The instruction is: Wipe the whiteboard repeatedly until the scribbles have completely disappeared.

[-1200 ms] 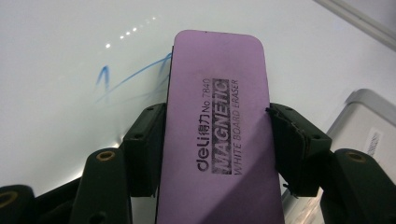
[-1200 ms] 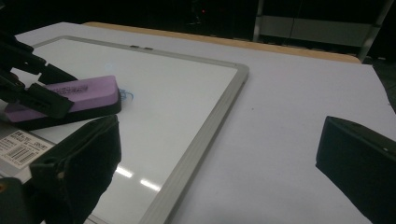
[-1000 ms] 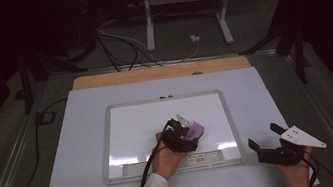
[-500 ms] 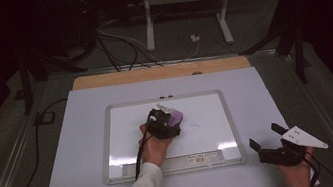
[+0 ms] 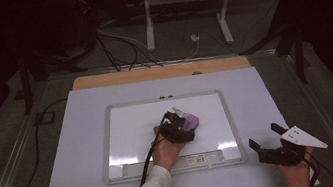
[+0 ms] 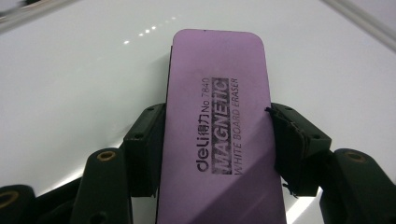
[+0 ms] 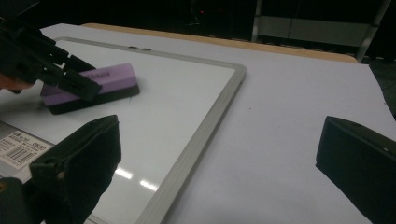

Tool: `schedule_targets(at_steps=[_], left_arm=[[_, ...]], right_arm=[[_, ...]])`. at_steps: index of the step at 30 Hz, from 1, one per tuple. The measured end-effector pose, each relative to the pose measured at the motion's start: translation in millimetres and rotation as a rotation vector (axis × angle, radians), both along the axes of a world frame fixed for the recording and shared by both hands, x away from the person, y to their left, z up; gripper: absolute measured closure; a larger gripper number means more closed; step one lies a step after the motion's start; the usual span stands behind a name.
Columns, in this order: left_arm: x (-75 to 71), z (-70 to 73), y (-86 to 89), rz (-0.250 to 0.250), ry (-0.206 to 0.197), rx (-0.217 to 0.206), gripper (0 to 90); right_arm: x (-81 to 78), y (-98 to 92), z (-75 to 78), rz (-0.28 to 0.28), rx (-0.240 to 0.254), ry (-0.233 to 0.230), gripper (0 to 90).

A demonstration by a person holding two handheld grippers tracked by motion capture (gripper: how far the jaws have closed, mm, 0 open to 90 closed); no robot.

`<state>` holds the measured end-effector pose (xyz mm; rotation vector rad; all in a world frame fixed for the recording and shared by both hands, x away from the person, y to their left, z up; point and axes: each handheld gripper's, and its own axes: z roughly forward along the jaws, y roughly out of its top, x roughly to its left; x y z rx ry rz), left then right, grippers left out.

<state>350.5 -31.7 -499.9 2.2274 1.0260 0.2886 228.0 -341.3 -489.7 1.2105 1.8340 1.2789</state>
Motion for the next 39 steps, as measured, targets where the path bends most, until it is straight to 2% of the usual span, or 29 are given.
schedule_targets(at_steps=[2,4,7,9,11,14,16,19,24,27,33,36,39], left_arm=[[-2.8,0.0,-6.9,-0.019,-0.013,0.014,41.7],[-1.9,0.4,-8.6,-0.013,-0.014,0.025,41.8],[4.1,2.1,-6.2,0.058,-0.045,0.088,41.9],[11.6,3.1,0.2,0.122,-0.041,0.113,42.0],[17.2,2.7,8.7,0.154,-0.033,0.108,42.0],[20.6,1.8,16.7,0.162,-0.013,0.076,41.9],[19.3,1.3,16.6,0.157,-0.024,0.074,41.9],[16.1,1.5,13.9,0.129,-0.012,0.061,41.9],[6.9,1.4,0.7,0.083,-0.019,0.059,41.9],[4.1,0.9,-3.9,0.063,-0.007,0.038,41.9],[-6.4,-0.2,-18.9,-0.030,-0.022,0.023,41.7],[-5.4,-0.2,-19.5,-0.025,-0.020,0.024,41.8],[-1.7,0.6,-17.0,0.010,-0.025,0.046,41.8]], right_arm=[[0.2,0.0,-0.1,0.000,0.000,0.001,0.3],[0.1,0.3,0.0,0.001,-0.001,0.000,0.3],[-0.2,0.3,0.3,0.001,0.001,-0.001,0.3],[-0.2,0.2,0.2,0.001,0.001,-0.001,0.3],[-0.5,0.1,0.4,0.000,0.001,-0.003,0.3],[-0.5,-0.8,0.3,-0.001,0.003,-0.003,0.3],[0.1,-1.3,-0.1,-0.002,0.003,-0.001,0.3],[0.2,-0.1,0.0,0.001,0.001,-0.001,0.3],[0.7,1.2,-0.1,0.004,-0.004,-0.001,0.3],[0.0,0.7,0.2,0.002,-0.002,0.000,0.3],[0.4,0.7,0.0,0.004,-0.002,0.001,0.3],[0.2,0.6,0.2,0.003,-0.003,0.000,0.3],[-0.1,0.0,0.3,0.001,-0.001,-0.002,0.3]])
